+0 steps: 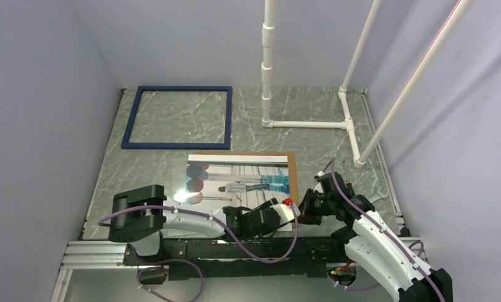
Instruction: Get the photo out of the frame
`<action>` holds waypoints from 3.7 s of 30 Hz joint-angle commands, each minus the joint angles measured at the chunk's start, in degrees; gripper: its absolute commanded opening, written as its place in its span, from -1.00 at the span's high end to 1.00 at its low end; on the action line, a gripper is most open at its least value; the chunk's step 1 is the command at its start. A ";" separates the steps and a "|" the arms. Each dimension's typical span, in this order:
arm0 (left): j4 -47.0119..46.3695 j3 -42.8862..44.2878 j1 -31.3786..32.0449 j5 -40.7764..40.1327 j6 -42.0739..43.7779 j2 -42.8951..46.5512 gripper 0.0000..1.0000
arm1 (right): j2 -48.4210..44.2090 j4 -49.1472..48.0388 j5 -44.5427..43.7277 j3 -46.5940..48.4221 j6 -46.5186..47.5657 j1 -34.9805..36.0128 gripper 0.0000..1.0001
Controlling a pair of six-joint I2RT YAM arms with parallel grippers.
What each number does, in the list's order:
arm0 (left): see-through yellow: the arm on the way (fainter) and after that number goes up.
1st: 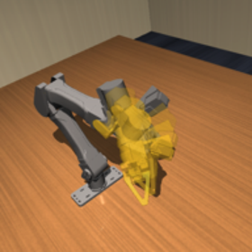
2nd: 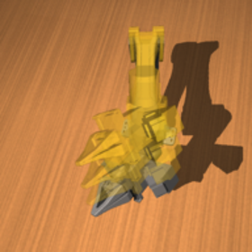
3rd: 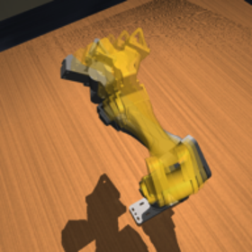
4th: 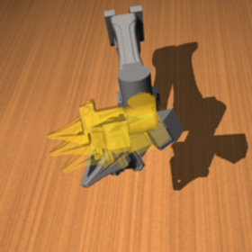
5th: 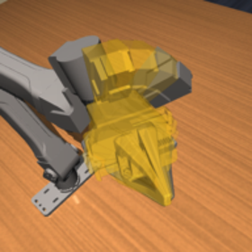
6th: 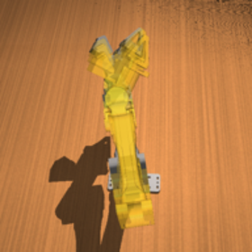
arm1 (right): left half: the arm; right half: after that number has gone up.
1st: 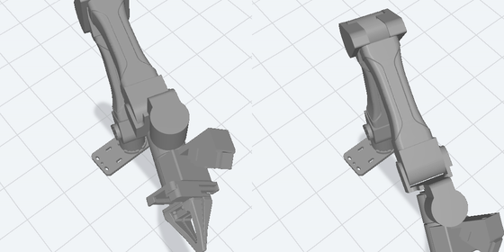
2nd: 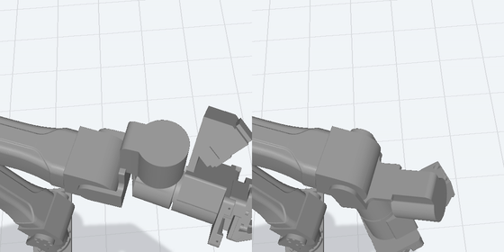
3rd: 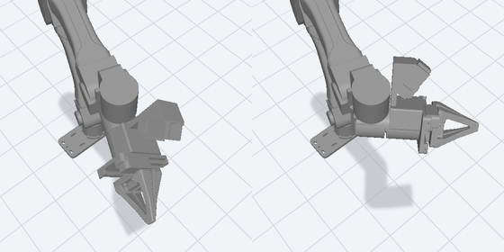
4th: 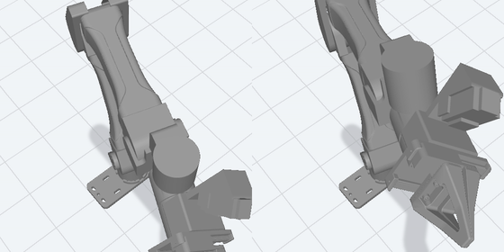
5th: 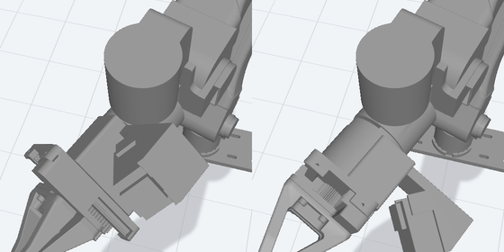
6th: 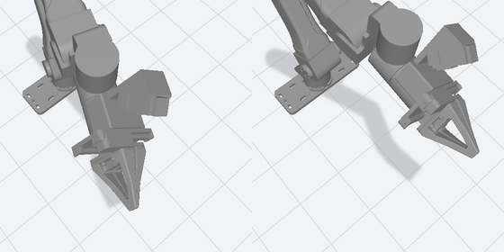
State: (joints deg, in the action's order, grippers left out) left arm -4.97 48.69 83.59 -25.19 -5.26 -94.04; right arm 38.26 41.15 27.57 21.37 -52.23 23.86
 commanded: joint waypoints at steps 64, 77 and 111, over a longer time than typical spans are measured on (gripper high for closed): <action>9.06 -14.80 -24.09 17.71 -32.63 14.93 -0.11 | -5.73 -24.20 -1.38 -16.33 -6.14 -0.06 0.42; 15.27 -11.96 -28.60 18.21 -32.82 22.44 -0.53 | -7.73 -20.31 -3.33 -15.86 -5.35 -0.08 1.00; 17.13 -23.20 -74.50 22.62 -43.09 28.24 -0.99 | -9.51 -8.95 -5.20 -4.30 4.07 -0.05 1.00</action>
State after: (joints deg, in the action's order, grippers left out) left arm 19.16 26.26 9.26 -12.75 -50.19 -62.41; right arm 29.76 30.59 22.79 12.88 -50.30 23.81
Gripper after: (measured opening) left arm 0.994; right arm 0.007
